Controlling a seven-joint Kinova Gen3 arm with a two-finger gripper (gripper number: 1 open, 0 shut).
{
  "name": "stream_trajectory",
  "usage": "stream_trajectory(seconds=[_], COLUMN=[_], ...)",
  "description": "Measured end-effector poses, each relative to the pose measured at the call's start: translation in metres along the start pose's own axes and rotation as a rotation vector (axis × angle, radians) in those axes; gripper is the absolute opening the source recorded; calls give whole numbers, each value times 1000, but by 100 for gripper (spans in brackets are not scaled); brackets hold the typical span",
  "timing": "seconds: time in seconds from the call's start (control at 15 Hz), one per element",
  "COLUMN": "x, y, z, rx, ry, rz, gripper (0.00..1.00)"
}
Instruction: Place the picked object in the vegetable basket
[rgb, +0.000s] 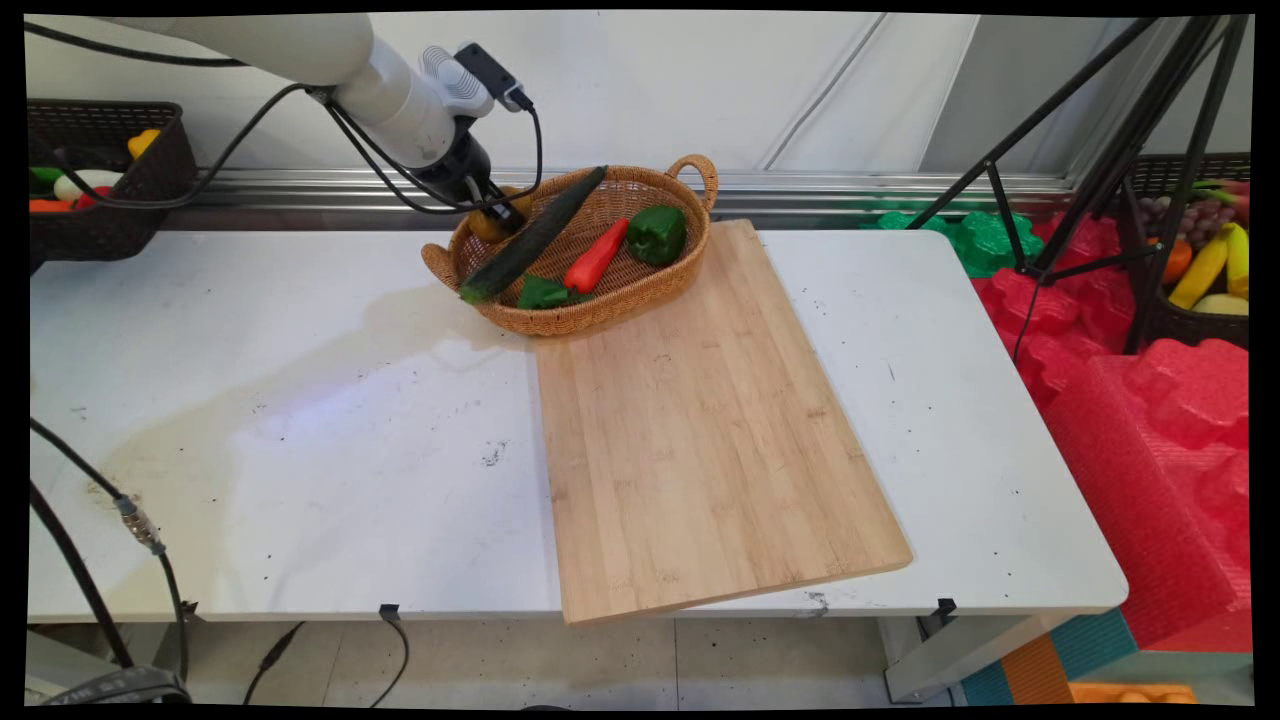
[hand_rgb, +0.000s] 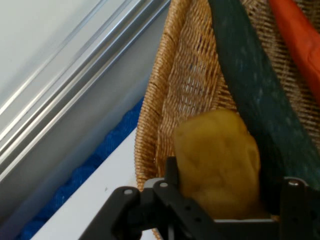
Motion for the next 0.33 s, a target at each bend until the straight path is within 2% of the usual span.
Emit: stream_trajectory(seconds=[0.07,0.13,0.33], x=[-1,-2,-4], y=[-1,-2,-4], z=[2,5,7], rx=[-3,-8,-17], ry=[-2,-3,2], rz=[-3,-7,-18], gripper=[0,100,100])
